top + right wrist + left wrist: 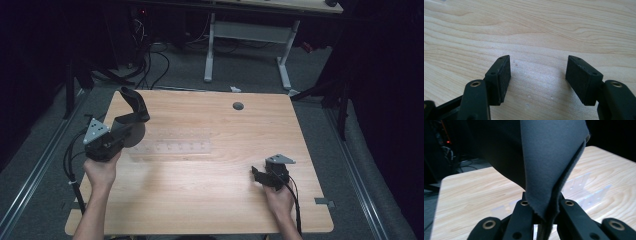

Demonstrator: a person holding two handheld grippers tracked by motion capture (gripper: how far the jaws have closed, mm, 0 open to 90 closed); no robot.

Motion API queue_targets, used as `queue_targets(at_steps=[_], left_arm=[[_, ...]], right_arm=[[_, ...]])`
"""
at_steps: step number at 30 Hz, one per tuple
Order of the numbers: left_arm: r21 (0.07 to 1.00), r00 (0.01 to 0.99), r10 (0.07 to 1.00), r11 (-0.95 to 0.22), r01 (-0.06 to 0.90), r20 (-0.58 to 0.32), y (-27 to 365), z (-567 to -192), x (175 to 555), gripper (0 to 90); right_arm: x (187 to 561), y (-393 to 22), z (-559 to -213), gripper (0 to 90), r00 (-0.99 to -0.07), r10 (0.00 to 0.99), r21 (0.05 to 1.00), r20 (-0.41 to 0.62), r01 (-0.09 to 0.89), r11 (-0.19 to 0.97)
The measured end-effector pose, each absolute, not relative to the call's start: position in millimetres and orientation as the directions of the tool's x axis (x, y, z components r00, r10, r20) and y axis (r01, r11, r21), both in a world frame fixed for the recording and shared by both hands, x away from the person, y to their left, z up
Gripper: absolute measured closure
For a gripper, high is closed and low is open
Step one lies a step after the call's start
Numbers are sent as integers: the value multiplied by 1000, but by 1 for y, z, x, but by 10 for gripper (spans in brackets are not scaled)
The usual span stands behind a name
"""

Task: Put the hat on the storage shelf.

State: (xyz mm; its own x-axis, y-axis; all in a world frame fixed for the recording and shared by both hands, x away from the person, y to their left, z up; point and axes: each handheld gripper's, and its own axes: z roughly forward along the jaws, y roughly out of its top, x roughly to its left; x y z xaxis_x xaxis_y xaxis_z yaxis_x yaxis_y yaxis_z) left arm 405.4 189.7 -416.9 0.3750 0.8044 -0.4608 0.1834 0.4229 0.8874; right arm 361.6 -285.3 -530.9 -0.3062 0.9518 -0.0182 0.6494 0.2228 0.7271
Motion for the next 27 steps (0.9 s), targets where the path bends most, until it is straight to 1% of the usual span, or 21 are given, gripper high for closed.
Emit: queue_targets(at_steps=[5, 15, 27], left_arm=[[899, 351, 828, 405, 165, -437, 192, -421, 411, 859], [912, 302, 861, 375, 168, -409, 194, -434, 418, 859], [919, 282, 876, 355, 170, -390, 193, -443, 423, 859]], right_arm=[[362, -285, -531, 371, -306, 952, 727, -19, 649, 223], [361, -285, -531, 371, -305, 952, 727, -18, 650, 222], [361, -285, -531, 371, -305, 952, 727, -19, 650, 223]])
